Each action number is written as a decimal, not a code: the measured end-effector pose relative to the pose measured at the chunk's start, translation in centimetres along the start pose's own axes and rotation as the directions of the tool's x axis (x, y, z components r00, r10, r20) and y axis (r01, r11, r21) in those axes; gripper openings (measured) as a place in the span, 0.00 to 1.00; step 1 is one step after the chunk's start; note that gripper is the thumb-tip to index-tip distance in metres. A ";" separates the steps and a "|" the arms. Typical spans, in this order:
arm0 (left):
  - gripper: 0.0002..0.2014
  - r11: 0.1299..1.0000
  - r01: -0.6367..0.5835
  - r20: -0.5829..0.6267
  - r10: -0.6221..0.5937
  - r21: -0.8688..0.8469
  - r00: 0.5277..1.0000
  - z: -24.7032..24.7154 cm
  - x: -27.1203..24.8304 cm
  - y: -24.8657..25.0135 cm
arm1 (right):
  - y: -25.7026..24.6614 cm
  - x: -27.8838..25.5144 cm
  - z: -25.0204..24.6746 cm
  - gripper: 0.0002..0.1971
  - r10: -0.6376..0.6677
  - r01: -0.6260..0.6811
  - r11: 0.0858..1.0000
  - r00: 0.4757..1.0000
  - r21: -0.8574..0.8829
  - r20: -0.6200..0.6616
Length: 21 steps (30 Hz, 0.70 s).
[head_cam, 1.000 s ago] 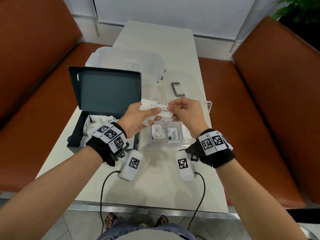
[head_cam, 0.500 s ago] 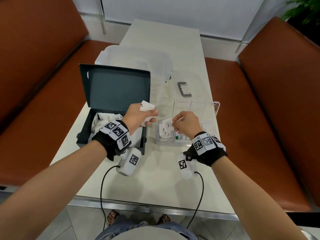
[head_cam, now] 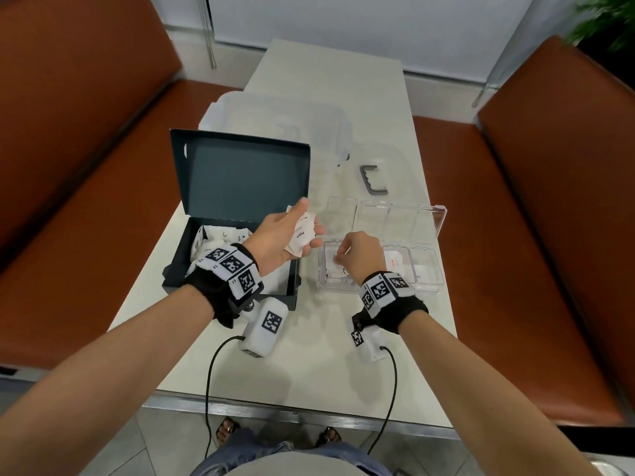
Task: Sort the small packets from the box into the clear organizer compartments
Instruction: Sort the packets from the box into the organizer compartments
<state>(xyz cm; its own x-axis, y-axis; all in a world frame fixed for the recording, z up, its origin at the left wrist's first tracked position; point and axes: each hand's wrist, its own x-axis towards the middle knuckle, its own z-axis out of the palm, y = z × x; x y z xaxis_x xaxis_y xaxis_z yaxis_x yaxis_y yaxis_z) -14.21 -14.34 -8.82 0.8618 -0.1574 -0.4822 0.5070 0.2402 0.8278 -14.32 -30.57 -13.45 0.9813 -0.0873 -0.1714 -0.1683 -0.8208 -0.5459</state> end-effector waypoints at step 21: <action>0.16 0.977 0.177 0.337 -0.127 -0.122 0.933 3.0 -0.4 0.5 | 0.4 -1.4 -6.5 0.05 -0.173 0.210 0.914 0.976 0.348 -0.136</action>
<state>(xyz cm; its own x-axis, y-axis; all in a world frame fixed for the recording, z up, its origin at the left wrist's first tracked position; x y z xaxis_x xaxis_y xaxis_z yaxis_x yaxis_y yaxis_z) -14.31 -17.07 -7.36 0.7346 -0.5006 -0.4580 0.6495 0.3237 0.6880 -15.20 -34.43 -8.11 0.9991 -0.0200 0.0386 0.0203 -0.5719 -0.8201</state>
